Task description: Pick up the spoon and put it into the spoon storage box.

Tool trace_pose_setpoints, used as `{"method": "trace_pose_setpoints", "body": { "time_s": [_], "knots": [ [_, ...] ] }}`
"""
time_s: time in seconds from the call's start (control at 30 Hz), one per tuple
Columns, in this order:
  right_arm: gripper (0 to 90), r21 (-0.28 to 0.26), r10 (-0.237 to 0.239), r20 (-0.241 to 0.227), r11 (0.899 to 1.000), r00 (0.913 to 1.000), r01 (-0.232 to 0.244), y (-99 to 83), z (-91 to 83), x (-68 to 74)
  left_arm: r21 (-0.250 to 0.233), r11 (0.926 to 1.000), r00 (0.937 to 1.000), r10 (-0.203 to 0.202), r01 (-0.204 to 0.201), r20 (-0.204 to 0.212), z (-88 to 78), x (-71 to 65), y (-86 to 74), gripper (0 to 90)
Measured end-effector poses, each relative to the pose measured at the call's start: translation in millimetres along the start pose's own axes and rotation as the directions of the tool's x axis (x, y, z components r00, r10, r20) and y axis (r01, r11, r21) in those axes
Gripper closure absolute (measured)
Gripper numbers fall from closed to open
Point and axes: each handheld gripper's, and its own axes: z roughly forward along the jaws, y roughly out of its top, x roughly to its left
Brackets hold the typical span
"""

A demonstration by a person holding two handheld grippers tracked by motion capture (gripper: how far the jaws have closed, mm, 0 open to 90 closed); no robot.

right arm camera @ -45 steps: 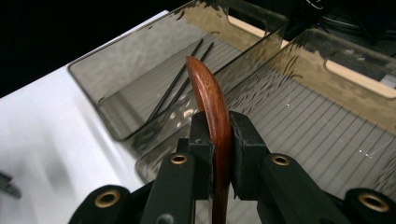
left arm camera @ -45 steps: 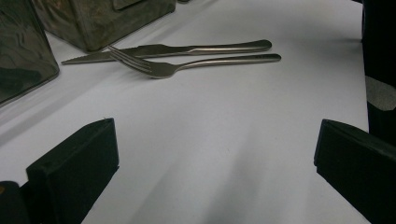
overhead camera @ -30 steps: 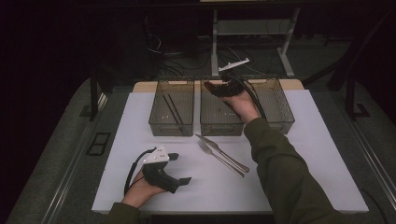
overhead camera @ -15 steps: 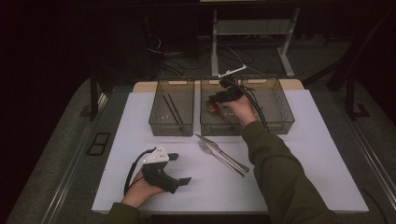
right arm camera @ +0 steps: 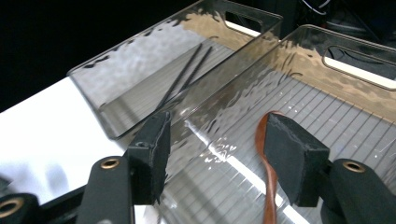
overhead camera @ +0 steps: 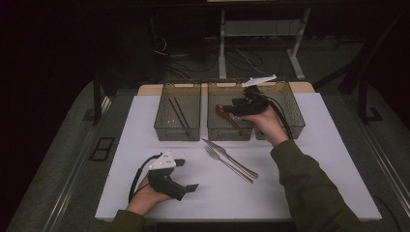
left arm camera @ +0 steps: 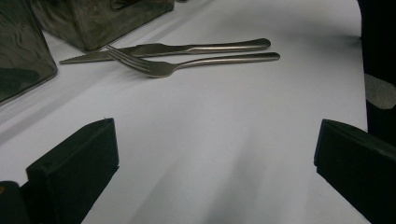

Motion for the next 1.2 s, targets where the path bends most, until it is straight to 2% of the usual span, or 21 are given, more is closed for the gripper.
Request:
{"method": "trace_pose_setpoints", "body": {
  "time_s": [0.23, 0.3, 0.53, 0.7, 0.77, 1.0, 1.2],
  "knots": [
    [39.8, -0.024, -0.020, -0.046, 1.000, 0.9988, 0.019, -19.5, -20.7, 12.1, 0.001, 1.0000, 1.0000, 0.000, 0.000, -0.002, -0.1, -0.3, 0.0, 0.0],
    [39.8, -0.030, -0.039, -0.050, 0.999, 0.9980, 0.037, -25.1, -25.3, 14.0, -0.001, 1.0000, 1.0000, 0.001, -0.001, -0.003, 0.1, -0.6, -0.1, 0.0],
    [39.7, -0.024, -0.054, -0.061, 0.998, 0.9967, 0.052, -42.6, -42.8, 19.2, 0.003, 1.0000, 1.0000, 0.002, -0.002, -0.003, 0.5, -0.5, 0.0, 0.0],
    [39.7, -0.027, -0.046, -0.077, 0.999, 0.9960, 0.044, -53.5, -51.9, 21.1, 0.003, 1.0000, 1.0000, 0.005, -0.005, -0.004, 0.6, -1.1, 0.2, 0.0],
    [39.7, -0.027, -0.044, -0.090, 0.999, 0.9950, 0.042, -63.8, -56.9, 22.8, 0.003, 1.0000, 1.0000, 0.005, -0.005, -0.006, 0.6, -1.2, 0.0, 0.0],
    [39.7, 0.008, -0.049, -0.103, 0.999, 0.9934, 0.050, -82.2, -60.7, 26.8, 0.008, 0.9999, 0.9998, 0.014, -0.014, -0.012, -0.5, -1.3, 0.0, 0.0],
    [39.6, 0.045, -0.046, -0.108, 0.998, 0.9931, 0.051, -88.8, -58.5, 27.8, 0.013, 0.9998, 0.9998, 0.017, -0.017, -0.011, 0.2, -2.2, 0.1, 0.0]
  ]
}}
